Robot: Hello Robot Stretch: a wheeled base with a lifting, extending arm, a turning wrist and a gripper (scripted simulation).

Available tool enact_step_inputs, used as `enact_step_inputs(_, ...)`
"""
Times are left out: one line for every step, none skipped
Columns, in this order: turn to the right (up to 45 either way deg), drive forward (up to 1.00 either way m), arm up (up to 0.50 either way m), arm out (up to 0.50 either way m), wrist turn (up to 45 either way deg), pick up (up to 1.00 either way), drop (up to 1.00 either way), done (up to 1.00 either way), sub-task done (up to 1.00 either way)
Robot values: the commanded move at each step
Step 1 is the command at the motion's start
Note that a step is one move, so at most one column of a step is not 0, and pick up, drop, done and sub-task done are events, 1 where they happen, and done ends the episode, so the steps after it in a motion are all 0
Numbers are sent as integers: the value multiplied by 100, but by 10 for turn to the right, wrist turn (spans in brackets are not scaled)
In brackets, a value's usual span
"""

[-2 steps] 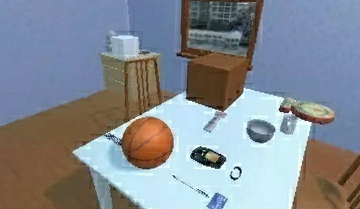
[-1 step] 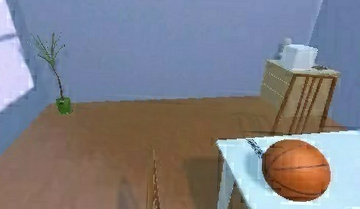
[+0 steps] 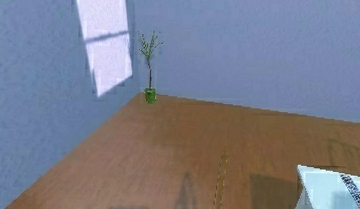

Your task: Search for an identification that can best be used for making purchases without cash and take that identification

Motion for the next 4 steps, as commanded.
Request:
enact_step_inputs(0,0,50,0,0,0,0,0,0)
enact_step_inputs(0,0,34,0,0,0,0,0,0)
enact_step_inputs(0,0,0,22,0,0,0,0,0)
enact_step_inputs(0,0,0,0,450,0,0,0,0)
